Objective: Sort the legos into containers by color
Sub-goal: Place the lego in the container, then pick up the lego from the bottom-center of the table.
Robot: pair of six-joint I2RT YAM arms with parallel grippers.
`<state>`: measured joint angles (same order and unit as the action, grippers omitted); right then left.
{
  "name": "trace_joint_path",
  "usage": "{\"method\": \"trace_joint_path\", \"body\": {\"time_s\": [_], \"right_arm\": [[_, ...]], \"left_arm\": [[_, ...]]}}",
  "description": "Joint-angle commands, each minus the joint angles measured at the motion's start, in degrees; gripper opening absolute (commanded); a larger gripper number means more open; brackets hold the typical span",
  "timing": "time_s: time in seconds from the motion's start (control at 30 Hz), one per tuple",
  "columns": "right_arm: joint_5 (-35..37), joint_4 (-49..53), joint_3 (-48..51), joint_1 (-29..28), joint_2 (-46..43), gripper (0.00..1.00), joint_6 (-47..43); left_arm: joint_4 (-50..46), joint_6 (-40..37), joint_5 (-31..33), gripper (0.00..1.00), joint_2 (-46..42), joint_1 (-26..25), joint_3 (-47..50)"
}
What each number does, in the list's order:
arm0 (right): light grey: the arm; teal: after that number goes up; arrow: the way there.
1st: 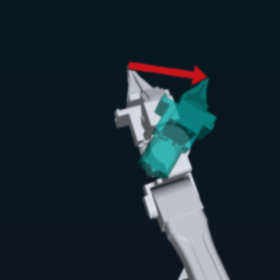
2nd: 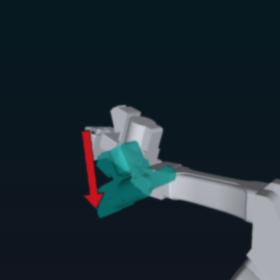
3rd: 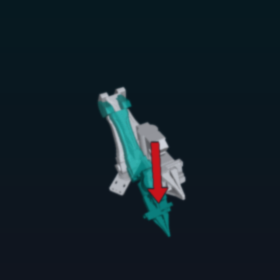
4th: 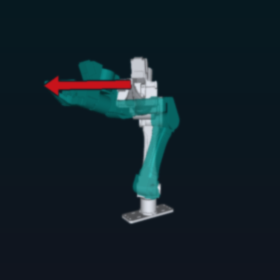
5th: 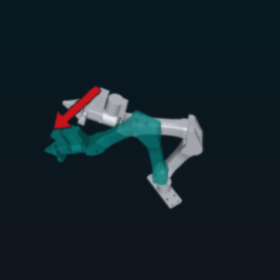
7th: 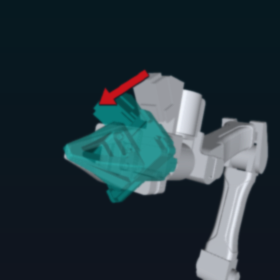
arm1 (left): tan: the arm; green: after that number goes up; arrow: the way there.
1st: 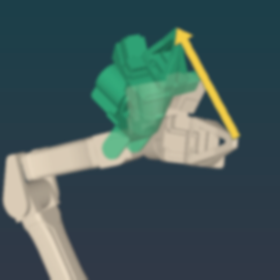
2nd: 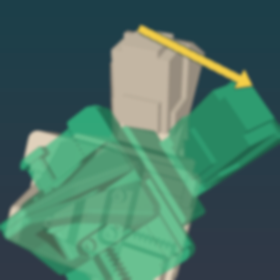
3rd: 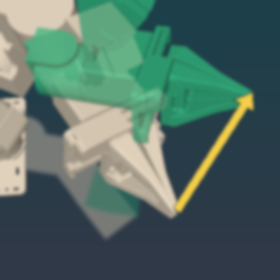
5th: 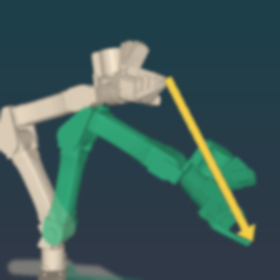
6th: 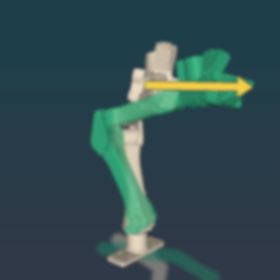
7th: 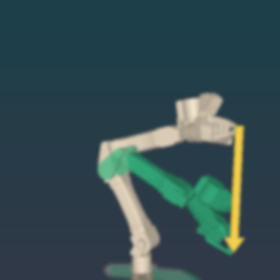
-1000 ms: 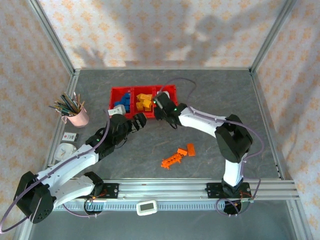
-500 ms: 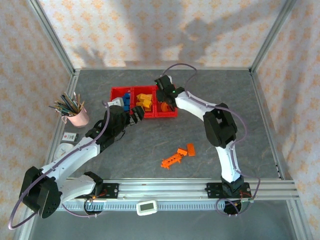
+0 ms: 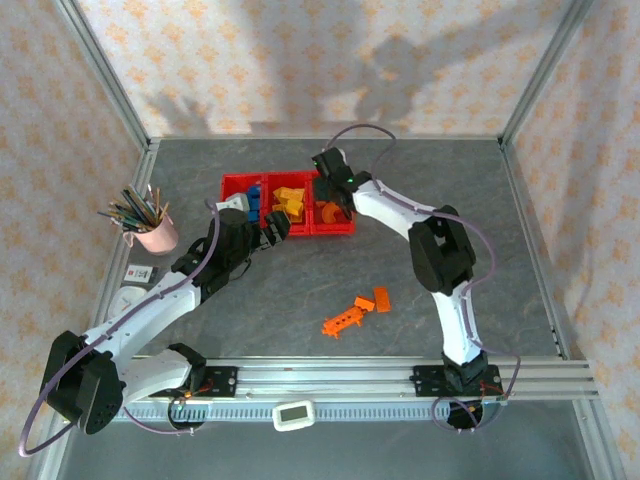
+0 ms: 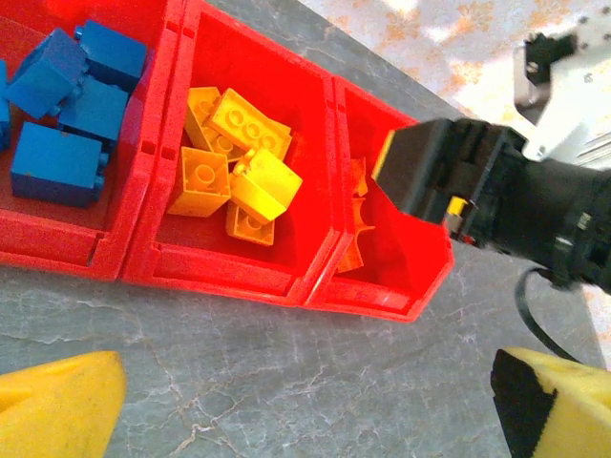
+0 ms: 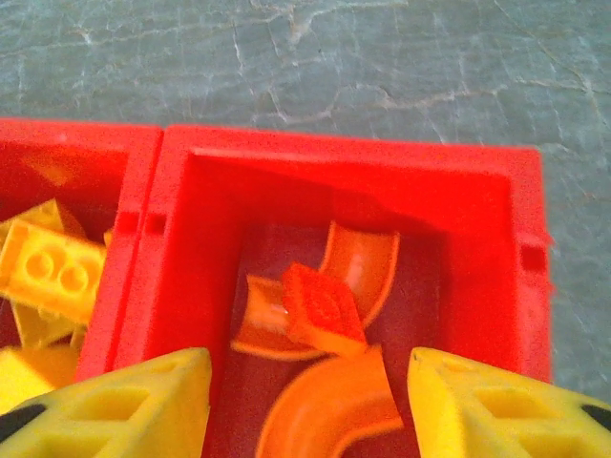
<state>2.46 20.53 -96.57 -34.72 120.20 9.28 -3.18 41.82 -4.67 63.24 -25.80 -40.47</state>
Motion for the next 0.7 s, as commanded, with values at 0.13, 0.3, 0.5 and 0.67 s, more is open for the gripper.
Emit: {"method": "trace_joint_path", "body": {"time_s": [0.13,0.3,0.5,0.67], "right_arm": [[0.3,0.1,13.4,-0.3,-15.4,0.62,2.9],[0.6,2.1,24.6,-0.4,-25.0,0.66,6.5],[1.4,4.8,37.6,-3.0,-34.0,0.68,11.3],[4.0,7.7,44.5,-6.9,-38.1,0.71,15.7]], "left_arm": [[-0.3,0.3,-2.8,0.99,-1.3,-1.2,-0.5],[-0.5,1.7,-1.0,0.99,-2.5,-6.0,0.8],[2.1,4.9,0.5,0.99,-1.8,-11.8,3.7],[3.1,6.6,2.4,0.99,-0.7,-15.7,4.5]]}}
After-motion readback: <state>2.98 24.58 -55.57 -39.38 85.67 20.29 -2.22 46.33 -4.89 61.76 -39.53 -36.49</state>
